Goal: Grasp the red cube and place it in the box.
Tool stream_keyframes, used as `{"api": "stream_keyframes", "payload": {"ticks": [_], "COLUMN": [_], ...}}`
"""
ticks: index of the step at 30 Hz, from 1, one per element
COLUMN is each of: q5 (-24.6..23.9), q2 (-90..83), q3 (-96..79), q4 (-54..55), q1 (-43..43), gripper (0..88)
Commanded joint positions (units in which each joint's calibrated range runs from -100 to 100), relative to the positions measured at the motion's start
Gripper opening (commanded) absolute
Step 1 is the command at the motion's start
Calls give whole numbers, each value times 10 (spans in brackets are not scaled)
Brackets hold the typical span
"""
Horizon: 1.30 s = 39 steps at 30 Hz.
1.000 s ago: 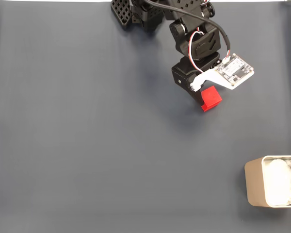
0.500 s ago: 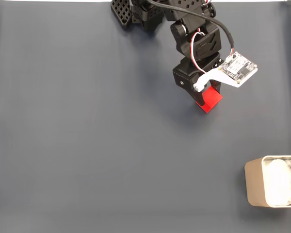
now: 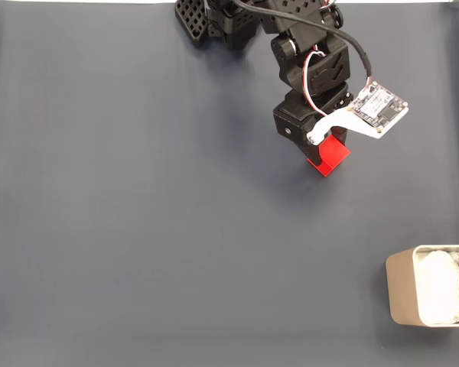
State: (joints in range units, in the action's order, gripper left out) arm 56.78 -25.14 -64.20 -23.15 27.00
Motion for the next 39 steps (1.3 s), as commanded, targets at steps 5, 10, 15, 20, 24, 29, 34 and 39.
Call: {"api": "stream_keyframes", "payload": {"ticks": [5, 10, 15, 20, 24, 29, 34, 39], "q5": [-8, -23, -34, -38, -43, -49, -50, -51], "q2": [-33, -45, -36, -13, 13, 56, 115, 184], "q3": [64, 136, 224, 312, 386, 481, 581, 674], "q4": [-59, -113, -158, -181, -198, -205, -211, -211], "q1": [-7, -14, -19, -24, -26, -28, -28, -28], "gripper": [0, 0, 0, 0, 0, 0, 0, 0]}}
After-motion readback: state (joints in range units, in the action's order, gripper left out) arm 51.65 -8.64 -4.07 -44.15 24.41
